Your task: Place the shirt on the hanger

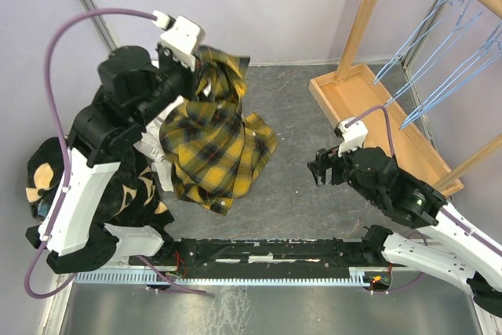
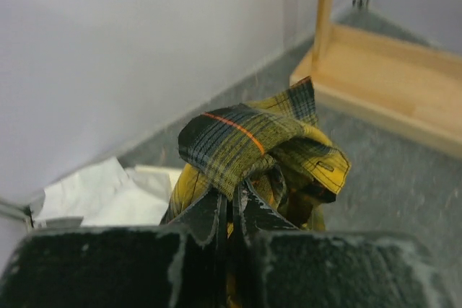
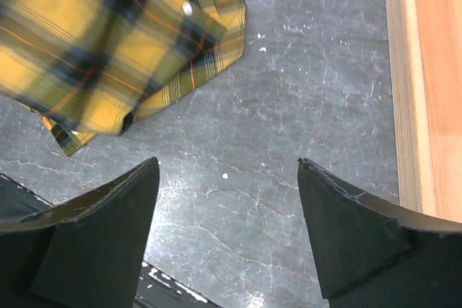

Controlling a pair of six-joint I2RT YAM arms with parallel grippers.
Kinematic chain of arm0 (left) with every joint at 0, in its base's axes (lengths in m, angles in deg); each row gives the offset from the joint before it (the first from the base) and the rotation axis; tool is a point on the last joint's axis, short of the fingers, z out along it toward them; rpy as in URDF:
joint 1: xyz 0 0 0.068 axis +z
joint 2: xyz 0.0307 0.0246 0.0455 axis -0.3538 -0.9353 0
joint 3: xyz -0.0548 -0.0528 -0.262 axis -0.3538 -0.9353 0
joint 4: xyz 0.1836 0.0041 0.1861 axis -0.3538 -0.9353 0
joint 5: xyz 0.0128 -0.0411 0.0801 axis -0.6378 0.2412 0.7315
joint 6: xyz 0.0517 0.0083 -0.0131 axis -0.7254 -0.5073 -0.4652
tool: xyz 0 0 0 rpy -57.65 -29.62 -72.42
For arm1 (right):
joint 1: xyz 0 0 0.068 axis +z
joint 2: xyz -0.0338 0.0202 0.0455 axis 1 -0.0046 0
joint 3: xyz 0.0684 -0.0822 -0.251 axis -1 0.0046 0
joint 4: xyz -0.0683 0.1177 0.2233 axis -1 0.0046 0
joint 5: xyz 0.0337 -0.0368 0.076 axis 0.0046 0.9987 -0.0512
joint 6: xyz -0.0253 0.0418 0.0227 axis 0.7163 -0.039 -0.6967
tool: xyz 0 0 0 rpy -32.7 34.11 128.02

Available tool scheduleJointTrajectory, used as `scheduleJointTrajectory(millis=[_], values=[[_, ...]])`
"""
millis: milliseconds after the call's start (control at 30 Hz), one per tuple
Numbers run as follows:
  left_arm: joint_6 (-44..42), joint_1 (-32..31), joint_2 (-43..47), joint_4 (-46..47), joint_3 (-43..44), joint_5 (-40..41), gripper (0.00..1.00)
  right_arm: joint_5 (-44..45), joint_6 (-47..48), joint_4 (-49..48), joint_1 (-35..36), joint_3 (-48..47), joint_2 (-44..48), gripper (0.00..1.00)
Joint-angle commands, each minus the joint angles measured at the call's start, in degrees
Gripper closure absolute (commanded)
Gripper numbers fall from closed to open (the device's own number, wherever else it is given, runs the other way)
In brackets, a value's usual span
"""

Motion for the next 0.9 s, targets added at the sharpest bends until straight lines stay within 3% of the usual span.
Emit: scheduleJointTrajectory(millis=[0,133,400,533,700,867], values=[[0.27,-0.7,5.9,-2.92,-9.19,1.75,0.97,-1.97,4.22,-5.65,0.04,1.45,2.68,0.12],[0.05,-0.67,8.8,-3.58,-14.44,2.59,0.97,-9.25,8.6,-12.24,0.04,1.67,1.45,0.06],[-0.68,-0.66,11.53,-6.18,-15.29,3.28,0.97,-24.08,22.68,-27.13,-0.11,-4.1,-11.54,0.09],[0.07,-0.72,12.8,-8.37,-15.9,4.57,0.97,-33.27,25.74,-24.55,-3.39,-14.49,-22.12,0.07],[0.62,-0.74,14.52,-9.68,-15.74,6.0,0.97,-47.26,27.07,-33.56,-7.84,-19.89,-31.13,0.05],[0.34,-0.68,15.09,-10.68,-12.82,6.49,0.97,-61.48,26.48,-35.42,-12.89,-29.37,-42.69,0.04]])
